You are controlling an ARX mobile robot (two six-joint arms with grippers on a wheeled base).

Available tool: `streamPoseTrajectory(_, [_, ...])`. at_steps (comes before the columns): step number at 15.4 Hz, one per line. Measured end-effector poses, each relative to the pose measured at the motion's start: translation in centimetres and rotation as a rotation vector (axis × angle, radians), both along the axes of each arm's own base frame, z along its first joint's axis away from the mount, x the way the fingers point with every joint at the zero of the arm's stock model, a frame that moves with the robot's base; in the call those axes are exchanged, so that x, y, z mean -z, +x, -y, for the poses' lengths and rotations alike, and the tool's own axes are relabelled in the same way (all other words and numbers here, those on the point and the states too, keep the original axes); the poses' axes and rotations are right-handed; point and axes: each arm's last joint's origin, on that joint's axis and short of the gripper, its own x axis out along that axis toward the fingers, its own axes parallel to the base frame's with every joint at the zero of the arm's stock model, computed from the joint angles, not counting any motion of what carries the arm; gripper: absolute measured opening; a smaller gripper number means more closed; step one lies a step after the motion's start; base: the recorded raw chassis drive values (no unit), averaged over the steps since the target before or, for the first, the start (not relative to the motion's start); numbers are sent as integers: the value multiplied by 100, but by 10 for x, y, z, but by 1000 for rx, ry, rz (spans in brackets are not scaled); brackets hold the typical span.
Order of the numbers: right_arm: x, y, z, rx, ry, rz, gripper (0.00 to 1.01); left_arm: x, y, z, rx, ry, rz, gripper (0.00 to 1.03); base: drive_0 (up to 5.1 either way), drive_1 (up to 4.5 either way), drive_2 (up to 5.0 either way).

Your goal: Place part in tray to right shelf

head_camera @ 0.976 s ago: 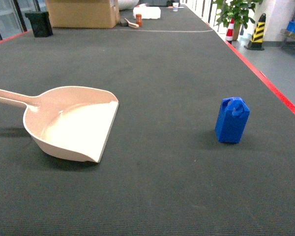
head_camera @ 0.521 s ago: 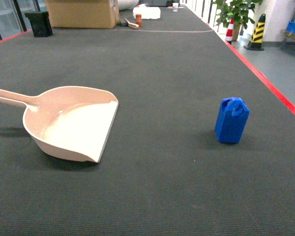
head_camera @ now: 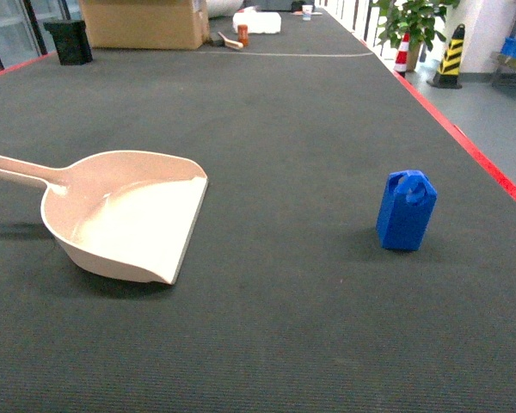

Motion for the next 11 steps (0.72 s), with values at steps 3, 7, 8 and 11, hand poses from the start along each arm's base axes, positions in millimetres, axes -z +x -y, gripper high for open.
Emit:
streamPoseTrajectory(3, [0, 0, 0, 0, 0, 0, 98, 4, 45, -11, 14, -77, 25, 98, 0, 0, 0])
streamPoseTrajectory(7, [0, 0, 0, 0, 0, 0, 98, 40, 119, -33, -1, -122, -62, 98, 0, 0, 0])
streamPoseTrajectory(8, [0, 0, 0, 0, 0, 0, 98, 43, 131, -35, -3, -126, -61, 98, 0, 0, 0])
streamPoseTrajectory(11, [0, 0, 0, 0, 0, 0, 98, 54, 175, -47, 16, -151, -55, 98, 0, 0, 0])
